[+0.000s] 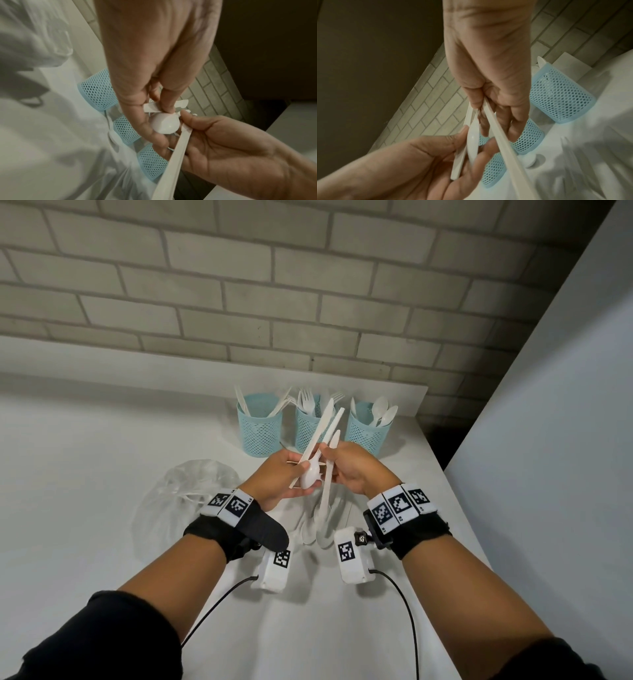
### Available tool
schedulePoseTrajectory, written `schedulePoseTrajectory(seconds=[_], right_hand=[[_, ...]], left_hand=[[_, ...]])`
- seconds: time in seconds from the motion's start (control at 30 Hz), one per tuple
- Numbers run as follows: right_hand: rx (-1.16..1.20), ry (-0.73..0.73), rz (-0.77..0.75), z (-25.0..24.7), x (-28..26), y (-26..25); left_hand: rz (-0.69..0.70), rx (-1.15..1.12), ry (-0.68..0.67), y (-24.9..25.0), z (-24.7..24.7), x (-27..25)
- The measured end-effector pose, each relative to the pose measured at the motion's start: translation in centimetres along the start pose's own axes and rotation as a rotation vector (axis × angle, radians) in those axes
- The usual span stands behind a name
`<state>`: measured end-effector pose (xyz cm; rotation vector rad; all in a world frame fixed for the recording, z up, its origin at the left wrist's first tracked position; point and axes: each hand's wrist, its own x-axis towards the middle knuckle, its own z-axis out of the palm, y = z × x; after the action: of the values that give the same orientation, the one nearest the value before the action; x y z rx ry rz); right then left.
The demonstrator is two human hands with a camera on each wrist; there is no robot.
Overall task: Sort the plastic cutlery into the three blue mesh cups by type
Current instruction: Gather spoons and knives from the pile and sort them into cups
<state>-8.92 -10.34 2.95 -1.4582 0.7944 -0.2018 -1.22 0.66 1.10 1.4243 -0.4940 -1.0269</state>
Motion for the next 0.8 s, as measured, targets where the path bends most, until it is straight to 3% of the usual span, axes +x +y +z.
schedulePoseTrajectory(seconds=[0.17, 0.3, 0.57, 0.67, 0.8], right_hand=[[-0.048, 0.075, 0.004, -0.7, 0.7, -0.5], [-0.061, 0.225, -0.148, -1.9, 1.9, -1.1], [-0.070, 0.043, -0.139, -0.5, 2.7, -1.8], [-0.079, 0.038, -0.166, -0.1, 3.6, -2.3], [0.165, 0.084, -0.285, -0.2, 5.2, -5.0]], left_hand=[[-0.013, 0.042, 0.035, -0.5, -1.0, 0.7], [-0.046, 0.006, 0.025, -0.6, -2.1, 0.9], [-0.056, -0.063, 0.048, -0.6, -2.8, 1.5], [-0.044, -0.082, 0.046, -0.5, -2.9, 1.4], [0.005, -0.113, 0.053, -0.1, -3.5, 1.2]])
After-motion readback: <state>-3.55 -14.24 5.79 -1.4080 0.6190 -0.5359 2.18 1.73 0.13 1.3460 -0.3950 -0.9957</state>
